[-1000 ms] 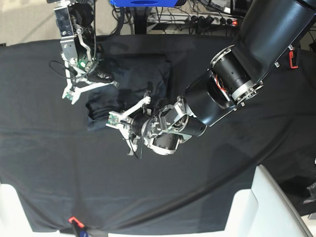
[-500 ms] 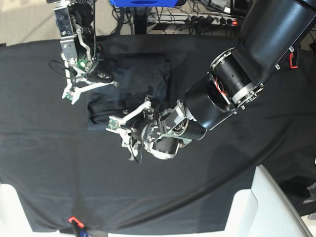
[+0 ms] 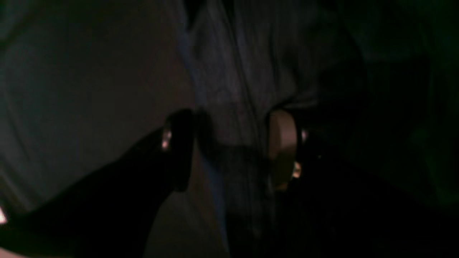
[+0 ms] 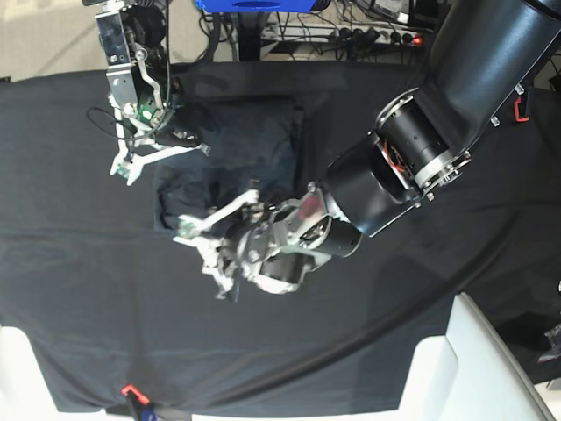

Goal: Fold the T-shirt properly
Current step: 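Tuck the loose shirt edge under with the left gripper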

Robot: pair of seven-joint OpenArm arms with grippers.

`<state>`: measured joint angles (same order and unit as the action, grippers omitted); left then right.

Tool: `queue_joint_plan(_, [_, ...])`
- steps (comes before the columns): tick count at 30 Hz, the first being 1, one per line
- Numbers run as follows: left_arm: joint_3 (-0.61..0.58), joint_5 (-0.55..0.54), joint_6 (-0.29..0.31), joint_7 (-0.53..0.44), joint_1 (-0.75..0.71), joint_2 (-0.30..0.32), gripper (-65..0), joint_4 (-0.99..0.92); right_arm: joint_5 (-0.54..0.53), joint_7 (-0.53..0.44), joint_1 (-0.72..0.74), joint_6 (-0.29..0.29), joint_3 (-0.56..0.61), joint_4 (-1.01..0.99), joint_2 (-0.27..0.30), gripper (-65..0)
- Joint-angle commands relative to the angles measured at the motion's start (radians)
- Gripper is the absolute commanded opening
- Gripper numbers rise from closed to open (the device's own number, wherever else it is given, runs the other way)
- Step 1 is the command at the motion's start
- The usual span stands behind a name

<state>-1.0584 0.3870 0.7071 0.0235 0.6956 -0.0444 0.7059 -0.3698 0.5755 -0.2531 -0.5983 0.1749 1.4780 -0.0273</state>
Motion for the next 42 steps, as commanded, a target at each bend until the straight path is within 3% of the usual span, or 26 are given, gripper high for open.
queue_joint_plan(1, [0.004, -0.018, -0.009, 0.005, 0.037, -0.007, -33.9, 0.033, -0.024, 0.045, -0.012, -0.007, 0.002, -0.015, 0.003, -65.0])
queue_joint_plan(14, [0.0, -0.016, -0.009, 0.089, 0.029, 0.019, -34.4, 0.12, -0.024, 0.045, -0.016, -0.007, 0.002, -0.015, 0.003, -65.0])
queue_joint_plan(23, [0.008, -0.018, -0.009, 0.089, 0.035, 0.059, -34.9, 0.12, -0.024, 0.045, -0.016, -0.007, 0.002, -0.012, 0.003, -65.0])
queue_joint_plan(42, [0.014, -0.027, -0.009, 0.089, 0.029, 0.048, -35.1, 0.134, -0.024, 0.045, -0.018, -0.007, 0.004, -0.01, 0.003, -65.0])
